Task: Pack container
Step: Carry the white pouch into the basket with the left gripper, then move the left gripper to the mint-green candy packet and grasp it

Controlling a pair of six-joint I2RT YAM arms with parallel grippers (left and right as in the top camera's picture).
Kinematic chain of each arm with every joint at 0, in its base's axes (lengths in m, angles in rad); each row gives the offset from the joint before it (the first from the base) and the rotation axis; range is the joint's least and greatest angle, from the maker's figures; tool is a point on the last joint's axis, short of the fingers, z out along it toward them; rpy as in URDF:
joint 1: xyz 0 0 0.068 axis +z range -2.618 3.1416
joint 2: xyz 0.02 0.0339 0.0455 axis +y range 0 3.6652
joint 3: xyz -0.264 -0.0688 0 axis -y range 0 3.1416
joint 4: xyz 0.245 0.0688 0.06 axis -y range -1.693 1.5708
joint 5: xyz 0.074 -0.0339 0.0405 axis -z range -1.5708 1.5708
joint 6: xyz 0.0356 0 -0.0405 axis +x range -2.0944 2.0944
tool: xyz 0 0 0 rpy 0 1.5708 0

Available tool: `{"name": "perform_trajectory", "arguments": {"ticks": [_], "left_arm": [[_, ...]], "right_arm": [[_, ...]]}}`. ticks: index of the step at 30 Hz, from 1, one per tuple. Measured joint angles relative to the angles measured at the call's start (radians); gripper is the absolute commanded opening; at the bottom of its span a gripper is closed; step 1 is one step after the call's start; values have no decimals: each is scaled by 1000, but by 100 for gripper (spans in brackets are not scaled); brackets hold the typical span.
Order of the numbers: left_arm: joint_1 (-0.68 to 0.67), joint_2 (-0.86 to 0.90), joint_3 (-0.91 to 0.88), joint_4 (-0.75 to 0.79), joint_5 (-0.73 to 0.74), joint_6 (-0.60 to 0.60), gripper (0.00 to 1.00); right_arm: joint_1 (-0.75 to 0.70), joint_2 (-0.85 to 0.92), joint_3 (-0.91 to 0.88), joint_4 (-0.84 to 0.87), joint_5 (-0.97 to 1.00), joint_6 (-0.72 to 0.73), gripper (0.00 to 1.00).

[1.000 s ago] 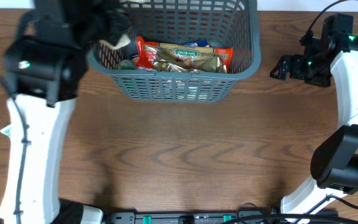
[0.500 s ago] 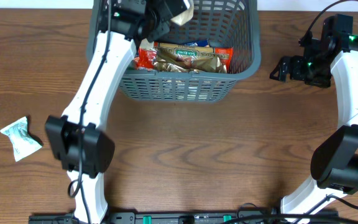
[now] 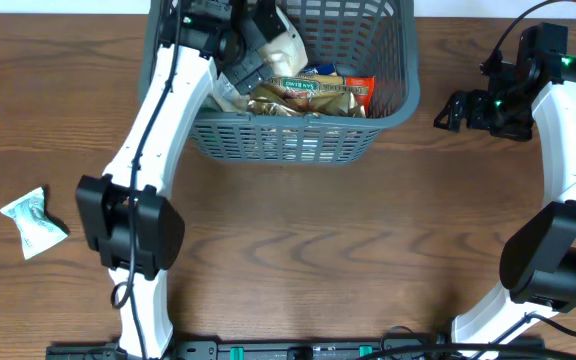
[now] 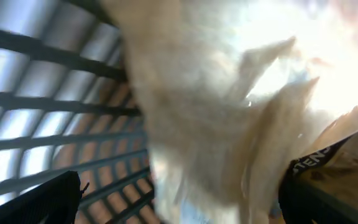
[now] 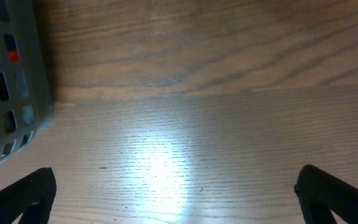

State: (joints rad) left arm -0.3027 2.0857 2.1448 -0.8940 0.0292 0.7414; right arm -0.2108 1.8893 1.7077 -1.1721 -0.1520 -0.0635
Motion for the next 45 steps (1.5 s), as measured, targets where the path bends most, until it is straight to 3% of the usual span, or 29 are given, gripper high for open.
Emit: {"name": "perform_trajectory", "arguments": {"ticks": [6,9,13,17,21,26,30,39,45], "left_arm": [[15,-222,109,3,-98,-100,98],[75,-375,152,-67,-154,-211,98],[257,-524,177,-328,-230,-431,98],[475,-558,171,-578,-258,-626,98],[649,-550,122,-632,-247,-719,98],[827,-587,-38,-537,-150,-755,98],[891,-623,-222,-434,-85,-753,98],[940,-602,-729,-100,-27,-661,98],[974,-589,-922,49,-14,-596,98]], "right_arm": [[0,0,0,-14,1,-4,99],[0,0,0,-16,3,-7,99],[0,0,0,-16,3,-10,99],[0,0,0,-16,3,-11,99],[0,0,0,-13,3,-14,99],[0,0,0,-12,3,-14,99],[0,0,0,-11,3,-14,99],[0,0,0,-11,3,-14,99],[0,0,-1,-10,3,-14,99]]}}
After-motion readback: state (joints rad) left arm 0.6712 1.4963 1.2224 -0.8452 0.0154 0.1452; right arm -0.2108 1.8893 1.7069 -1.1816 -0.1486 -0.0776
